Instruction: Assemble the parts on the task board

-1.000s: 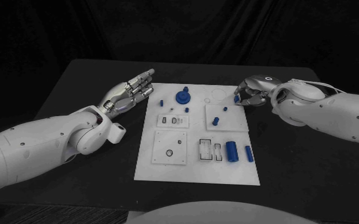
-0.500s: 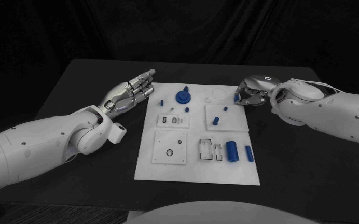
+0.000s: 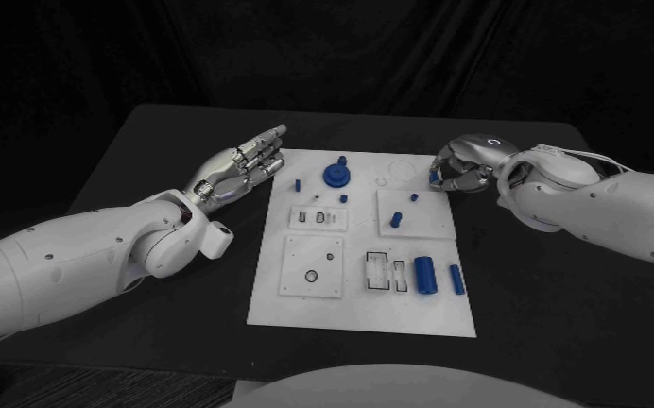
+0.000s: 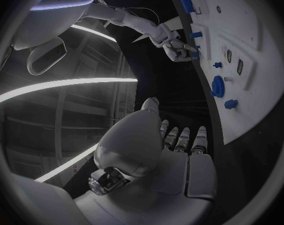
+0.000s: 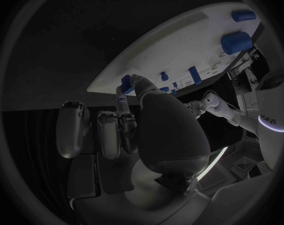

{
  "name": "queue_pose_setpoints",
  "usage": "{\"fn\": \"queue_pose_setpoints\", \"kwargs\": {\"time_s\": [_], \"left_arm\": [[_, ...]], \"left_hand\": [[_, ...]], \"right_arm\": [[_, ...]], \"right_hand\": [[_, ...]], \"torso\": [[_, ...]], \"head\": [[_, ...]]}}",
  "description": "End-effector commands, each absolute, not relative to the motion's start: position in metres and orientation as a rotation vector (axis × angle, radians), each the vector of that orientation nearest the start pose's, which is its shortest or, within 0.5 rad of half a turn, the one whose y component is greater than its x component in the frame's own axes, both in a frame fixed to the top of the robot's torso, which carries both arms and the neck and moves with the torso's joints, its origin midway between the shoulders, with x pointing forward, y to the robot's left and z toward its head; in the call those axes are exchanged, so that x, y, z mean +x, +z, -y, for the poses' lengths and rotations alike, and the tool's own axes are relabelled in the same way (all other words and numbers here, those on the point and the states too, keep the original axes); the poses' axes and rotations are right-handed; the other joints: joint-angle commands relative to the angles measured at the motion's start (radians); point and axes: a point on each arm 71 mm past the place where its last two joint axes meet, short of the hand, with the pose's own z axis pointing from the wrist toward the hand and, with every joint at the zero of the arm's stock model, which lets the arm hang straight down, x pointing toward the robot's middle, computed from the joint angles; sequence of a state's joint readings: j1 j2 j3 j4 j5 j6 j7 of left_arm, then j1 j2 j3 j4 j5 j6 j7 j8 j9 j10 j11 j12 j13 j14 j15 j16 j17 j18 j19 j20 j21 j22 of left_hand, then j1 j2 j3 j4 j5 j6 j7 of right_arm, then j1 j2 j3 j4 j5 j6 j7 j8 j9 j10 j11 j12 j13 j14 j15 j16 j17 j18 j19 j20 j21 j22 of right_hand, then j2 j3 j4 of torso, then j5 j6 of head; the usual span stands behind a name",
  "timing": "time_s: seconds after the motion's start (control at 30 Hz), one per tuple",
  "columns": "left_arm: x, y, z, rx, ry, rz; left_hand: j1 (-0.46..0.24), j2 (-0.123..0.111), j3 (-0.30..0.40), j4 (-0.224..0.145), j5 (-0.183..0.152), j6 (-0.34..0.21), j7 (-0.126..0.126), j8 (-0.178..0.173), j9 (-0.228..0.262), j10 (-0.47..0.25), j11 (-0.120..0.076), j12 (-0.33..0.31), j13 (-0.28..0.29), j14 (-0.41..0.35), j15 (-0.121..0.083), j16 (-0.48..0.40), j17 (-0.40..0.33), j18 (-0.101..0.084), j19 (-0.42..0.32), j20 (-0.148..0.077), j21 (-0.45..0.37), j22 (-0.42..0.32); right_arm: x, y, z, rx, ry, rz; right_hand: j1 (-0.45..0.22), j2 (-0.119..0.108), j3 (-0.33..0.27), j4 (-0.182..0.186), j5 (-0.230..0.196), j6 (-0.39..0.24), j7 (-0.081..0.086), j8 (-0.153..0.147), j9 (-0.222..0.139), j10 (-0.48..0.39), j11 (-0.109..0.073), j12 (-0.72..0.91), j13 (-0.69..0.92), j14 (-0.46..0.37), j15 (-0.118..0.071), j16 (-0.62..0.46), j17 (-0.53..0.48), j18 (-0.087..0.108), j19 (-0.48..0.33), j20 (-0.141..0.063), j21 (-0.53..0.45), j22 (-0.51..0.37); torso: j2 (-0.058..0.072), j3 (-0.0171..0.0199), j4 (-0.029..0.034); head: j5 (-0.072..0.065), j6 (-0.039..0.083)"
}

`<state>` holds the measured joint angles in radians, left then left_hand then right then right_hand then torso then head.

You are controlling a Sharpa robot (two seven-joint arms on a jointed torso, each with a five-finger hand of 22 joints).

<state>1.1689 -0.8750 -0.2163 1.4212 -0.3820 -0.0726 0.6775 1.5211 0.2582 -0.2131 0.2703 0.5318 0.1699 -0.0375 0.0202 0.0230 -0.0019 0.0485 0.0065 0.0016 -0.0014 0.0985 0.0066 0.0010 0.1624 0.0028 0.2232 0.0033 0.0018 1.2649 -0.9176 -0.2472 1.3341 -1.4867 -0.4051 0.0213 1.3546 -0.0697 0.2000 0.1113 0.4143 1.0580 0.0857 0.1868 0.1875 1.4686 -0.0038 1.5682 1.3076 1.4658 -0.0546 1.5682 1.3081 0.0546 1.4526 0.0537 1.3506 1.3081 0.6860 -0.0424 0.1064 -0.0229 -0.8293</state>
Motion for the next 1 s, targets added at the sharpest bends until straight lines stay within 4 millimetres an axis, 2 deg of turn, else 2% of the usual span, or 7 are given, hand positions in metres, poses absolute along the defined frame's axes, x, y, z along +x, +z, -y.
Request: {"fn": "queue_pose_setpoints", "kwargs": {"time_s": [0.03,0.17,0.3,0.5,0.8,0.9,1.0], "left_arm": [[0.458,-0.238,-0.235,-0.561,-1.674,-1.566],[0.458,-0.238,-0.236,-0.562,-1.671,-1.567],[0.458,-0.238,-0.236,-0.563,-1.668,-1.567],[0.459,-0.238,-0.235,-0.563,-1.670,-1.569],[0.458,-0.238,-0.234,-0.560,-1.676,-1.567],[0.458,-0.238,-0.233,-0.559,-1.679,-1.568],[0.458,-0.238,-0.232,-0.558,-1.682,-1.569]], "left_hand": [[0.008,0.001,0.005,0.001,0.005,-0.007,0.000,0.003,0.001,0.002,0.008,-0.006,-0.002,0.001,0.005,-0.007,-0.001,0.018,0.000,0.004,-0.001,0.000],[0.009,0.001,0.006,0.000,0.005,-0.007,0.000,0.003,0.001,0.002,0.008,-0.006,-0.002,0.001,0.006,-0.007,-0.001,0.018,0.000,0.005,-0.001,0.000],[0.009,0.001,0.007,0.000,0.005,-0.007,0.000,0.003,0.001,0.002,0.008,-0.006,-0.002,0.001,0.006,-0.007,-0.001,0.018,0.000,0.005,-0.001,0.001],[0.009,0.001,0.007,0.000,0.005,-0.006,0.000,0.003,0.001,0.002,0.008,-0.006,-0.002,0.001,0.006,-0.007,-0.001,0.018,0.001,0.005,0.000,0.001],[0.010,0.001,0.007,-0.001,0.006,-0.004,-0.001,0.004,0.001,0.002,0.008,-0.006,-0.002,0.001,0.006,-0.007,-0.001,0.018,0.001,0.006,0.000,0.001],[0.010,0.001,0.007,-0.001,0.006,-0.004,-0.001,0.004,0.001,0.002,0.008,-0.006,-0.002,0.001,0.006,-0.007,-0.001,0.018,0.001,0.006,0.000,0.001],[0.011,0.001,0.008,-0.001,0.006,-0.005,-0.002,0.003,0.001,0.002,0.008,-0.006,-0.002,0.001,0.007,-0.007,-0.001,0.018,0.001,0.006,0.000,0.001]], "right_arm": [[0.491,-0.210,0.293,-0.201,0.462,-1.593],[0.485,-0.191,0.277,-0.204,0.509,-1.555],[0.477,-0.174,0.250,-0.227,0.581,-1.528],[0.469,-0.168,0.214,-0.277,0.668,-1.527],[0.461,-0.196,0.162,-0.391,0.721,-1.593],[0.461,-0.205,0.151,-0.419,0.719,-1.605],[0.462,-0.214,0.140,-0.443,0.712,-1.626]], "right_hand": [[0.003,0.006,0.003,0.000,0.007,0.020,-0.012,0.004,0.026,0.102,-0.001,0.003,0.263,0.105,-0.007,0.003,0.263,-0.004,0.003,-0.004,0.006,0.196],[0.001,0.004,0.004,0.000,0.013,0.020,-0.010,0.002,0.029,0.102,0.004,0.003,0.263,0.105,-0.005,0.003,0.263,-0.005,0.005,-0.003,0.010,0.197],[0.003,0.000,0.006,-0.004,0.020,0.020,-0.008,0.001,0.031,0.102,0.007,0.003,0.263,0.105,-0.002,0.003,0.263,-0.006,0.009,-0.001,0.014,0.198],[0.004,-0.002,0.007,-0.006,0.023,0.020,-0.007,0.000,0.033,0.102,0.008,0.003,0.263,0.105,-0.001,0.003,0.263,-0.006,0.010,0.000,0.016,0.199],[0.005,-0.003,0.010,-0.009,0.022,0.017,-0.003,-0.004,0.035,0.102,0.012,0.003,0.263,0.105,0.002,0.003,0.263,-0.006,0.009,0.002,0.012,0.198],[0.004,-0.004,0.010,-0.010,0.021,0.015,-0.001,-0.006,0.035,0.102,0.013,0.003,0.263,0.105,0.003,0.003,0.263,-0.005,0.009,0.003,0.011,0.197],[0.005,-0.005,0.010,-0.010,0.020,0.014,-0.001,-0.007,0.035,0.102,0.014,0.003,0.263,0.105,0.003,0.003,0.263,-0.005,0.009,0.003,0.011,0.197]], "torso": [[0.000,-0.0001,0.0005],[0.000,-0.0004,0.0006],[-0.001,-0.0008,0.0008],[-0.001,-0.0018,0.0005],[0.001,-0.0013,0.0008],[0.002,-0.0002,0.0028],[0.000,-0.0005,0.0019]], "head": [[0.005,0.000],[0.008,-0.002],[0.009,-0.005],[0.008,-0.007],[0.016,-0.004],[0.016,-0.004],[0.019,-0.006]]}}
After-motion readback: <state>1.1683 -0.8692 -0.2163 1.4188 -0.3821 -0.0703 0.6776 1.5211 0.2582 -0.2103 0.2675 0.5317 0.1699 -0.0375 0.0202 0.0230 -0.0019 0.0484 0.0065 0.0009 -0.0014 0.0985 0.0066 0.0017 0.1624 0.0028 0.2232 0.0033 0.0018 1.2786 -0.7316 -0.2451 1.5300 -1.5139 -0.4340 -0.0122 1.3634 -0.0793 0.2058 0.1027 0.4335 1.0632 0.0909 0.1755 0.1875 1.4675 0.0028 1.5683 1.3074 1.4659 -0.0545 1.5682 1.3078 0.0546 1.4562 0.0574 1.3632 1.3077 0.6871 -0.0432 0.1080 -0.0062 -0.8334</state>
